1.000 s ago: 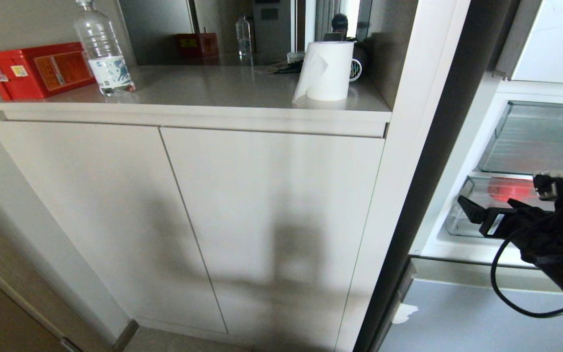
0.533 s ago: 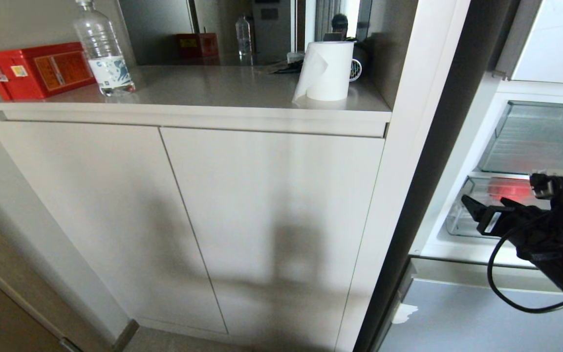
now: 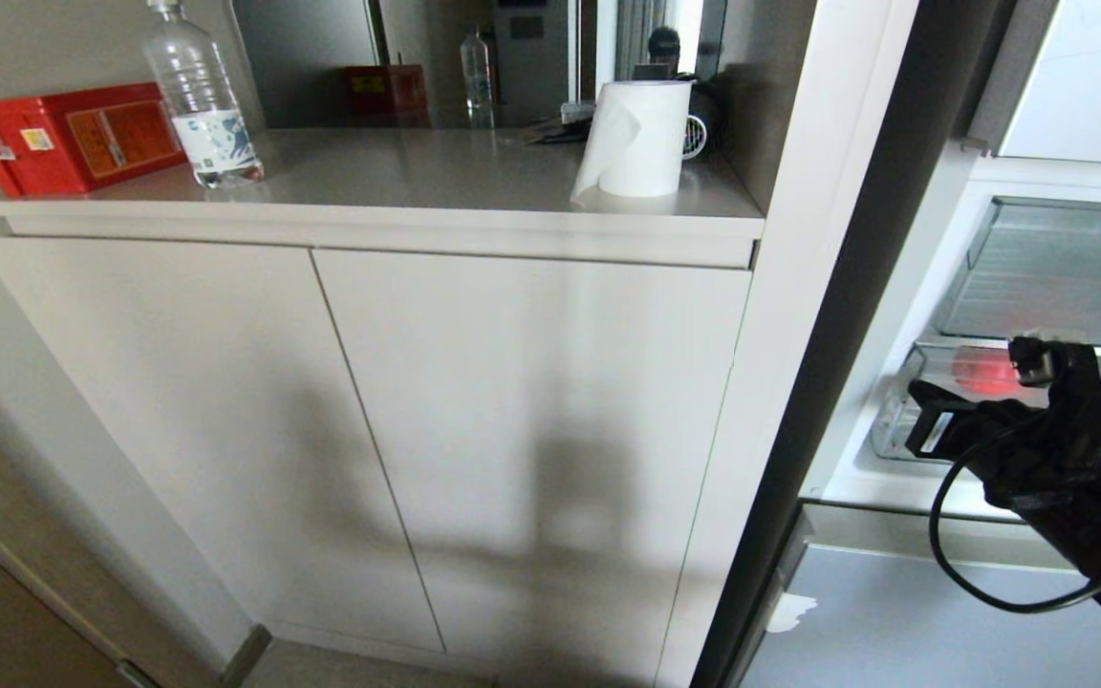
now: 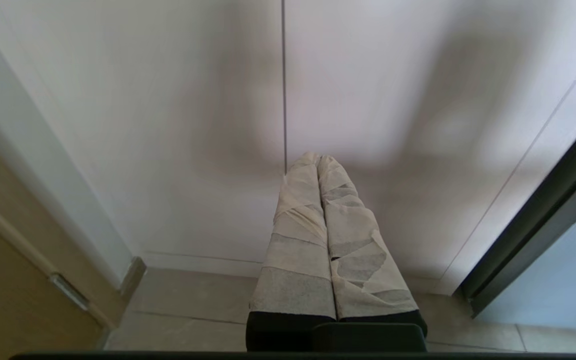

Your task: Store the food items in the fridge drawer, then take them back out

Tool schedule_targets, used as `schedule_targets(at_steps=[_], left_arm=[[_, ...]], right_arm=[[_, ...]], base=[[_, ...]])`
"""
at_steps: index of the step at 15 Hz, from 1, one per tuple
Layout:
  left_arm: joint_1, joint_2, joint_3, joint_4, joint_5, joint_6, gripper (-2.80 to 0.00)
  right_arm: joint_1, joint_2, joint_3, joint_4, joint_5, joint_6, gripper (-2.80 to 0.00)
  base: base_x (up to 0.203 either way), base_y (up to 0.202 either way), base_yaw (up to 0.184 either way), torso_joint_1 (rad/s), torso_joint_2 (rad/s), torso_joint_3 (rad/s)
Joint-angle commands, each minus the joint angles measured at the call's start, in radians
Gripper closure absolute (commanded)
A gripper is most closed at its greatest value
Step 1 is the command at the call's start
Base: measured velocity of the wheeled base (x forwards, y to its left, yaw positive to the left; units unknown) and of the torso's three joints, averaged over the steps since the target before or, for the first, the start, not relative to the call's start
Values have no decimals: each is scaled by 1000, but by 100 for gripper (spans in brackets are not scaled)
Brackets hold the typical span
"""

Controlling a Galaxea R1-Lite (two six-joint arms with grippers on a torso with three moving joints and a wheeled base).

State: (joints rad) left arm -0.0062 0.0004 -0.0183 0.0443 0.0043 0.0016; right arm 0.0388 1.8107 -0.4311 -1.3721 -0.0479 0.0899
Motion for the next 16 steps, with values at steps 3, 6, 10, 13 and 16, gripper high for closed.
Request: schedule_targets(at_steps=[3, 6, 10, 13, 16], left_arm=[[-1, 0, 0, 0, 0, 0, 0], [-1, 0, 0, 0, 0, 0, 0], [-1, 0, 0, 0, 0, 0, 0], [-1, 0, 0, 0, 0, 0, 0], [-1, 0, 0, 0, 0, 0, 0]], right_arm=[[21, 2, 7, -7, -1, 5, 0], [20, -54, 40, -7, -2, 3, 0], [16, -184, 157, -7, -21, 1, 0], [16, -312, 243, -7, -38, 5, 0], [16, -409, 321, 21, -46, 7, -280]], base=[[0, 0, 0, 0, 0, 0], [0, 0, 0, 0, 0, 0], [0, 0, 0, 0, 0, 0], [0, 0, 0, 0, 0, 0], [0, 0, 0, 0, 0, 0]])
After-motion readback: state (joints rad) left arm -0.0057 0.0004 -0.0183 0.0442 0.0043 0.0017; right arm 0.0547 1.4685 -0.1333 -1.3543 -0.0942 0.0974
